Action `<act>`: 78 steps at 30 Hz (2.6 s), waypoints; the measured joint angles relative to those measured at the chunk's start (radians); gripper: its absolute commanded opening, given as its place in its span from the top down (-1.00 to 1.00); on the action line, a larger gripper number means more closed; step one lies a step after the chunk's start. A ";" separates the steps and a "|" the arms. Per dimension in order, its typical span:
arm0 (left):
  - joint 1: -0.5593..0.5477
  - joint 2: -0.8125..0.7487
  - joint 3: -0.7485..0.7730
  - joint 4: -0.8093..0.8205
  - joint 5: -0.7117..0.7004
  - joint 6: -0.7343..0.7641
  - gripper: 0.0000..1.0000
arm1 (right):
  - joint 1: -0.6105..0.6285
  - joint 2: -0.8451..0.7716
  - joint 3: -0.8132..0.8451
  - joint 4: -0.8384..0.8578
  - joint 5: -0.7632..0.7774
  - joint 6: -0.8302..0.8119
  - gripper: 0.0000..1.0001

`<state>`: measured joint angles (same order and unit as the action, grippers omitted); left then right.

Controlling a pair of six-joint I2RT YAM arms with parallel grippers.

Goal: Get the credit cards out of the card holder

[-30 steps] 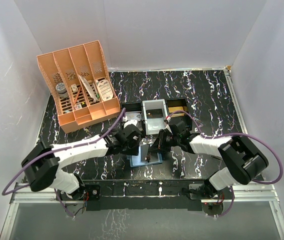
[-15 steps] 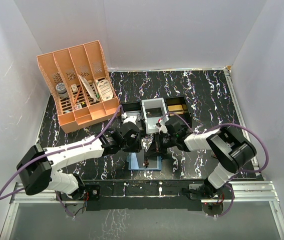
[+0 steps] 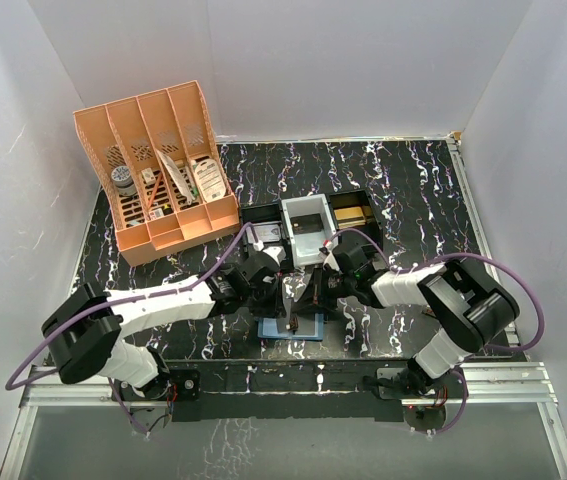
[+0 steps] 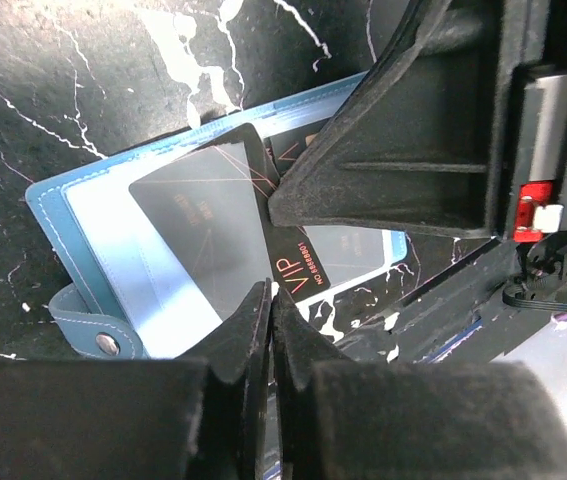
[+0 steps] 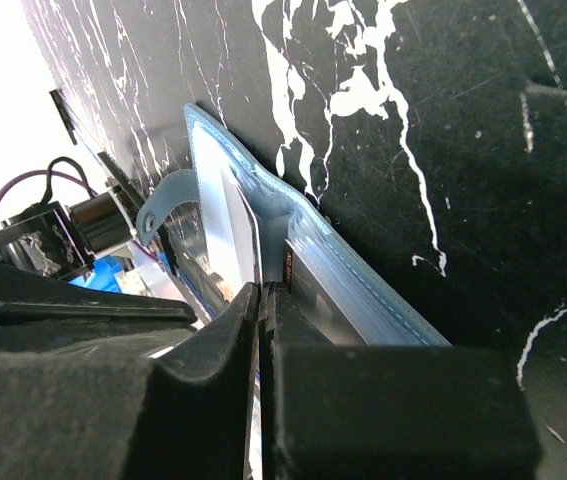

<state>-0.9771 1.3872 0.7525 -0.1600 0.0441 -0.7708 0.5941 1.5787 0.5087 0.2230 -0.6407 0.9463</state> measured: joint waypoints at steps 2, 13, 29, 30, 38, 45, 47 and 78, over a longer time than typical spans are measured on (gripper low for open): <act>0.000 0.014 -0.008 0.011 0.005 -0.008 1.00 | 0.002 0.000 -0.002 0.006 0.006 0.010 1.00; 0.000 0.055 -0.080 0.023 -0.040 -0.114 1.00 | 0.007 -0.048 -0.018 0.014 0.029 0.031 1.00; -0.001 0.072 -0.046 -0.046 -0.116 -0.218 1.00 | 0.008 -0.186 -0.061 -0.065 0.115 0.079 0.96; -0.001 0.072 -0.046 -0.046 -0.116 -0.218 1.00 | 0.008 -0.190 -0.076 -0.062 0.119 0.086 0.93; -0.001 0.074 -0.051 -0.024 -0.101 -0.197 1.00 | 0.024 -0.192 -0.148 0.003 0.120 0.172 0.58; 0.001 0.091 -0.045 -0.007 -0.084 -0.194 1.00 | 0.056 -0.197 -0.192 0.109 0.137 0.263 0.50; 0.001 0.090 -0.046 -0.004 -0.083 -0.195 1.00 | 0.062 -0.191 -0.201 0.125 0.137 0.280 0.51; 0.001 0.083 -0.053 -0.001 -0.084 -0.199 1.00 | 0.117 -0.089 -0.193 0.273 0.197 0.319 0.82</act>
<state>-0.9760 1.4704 0.6994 -0.1608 -0.0402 -0.9695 0.7116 1.4902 0.3161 0.4961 -0.4438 1.2648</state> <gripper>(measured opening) 0.007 0.143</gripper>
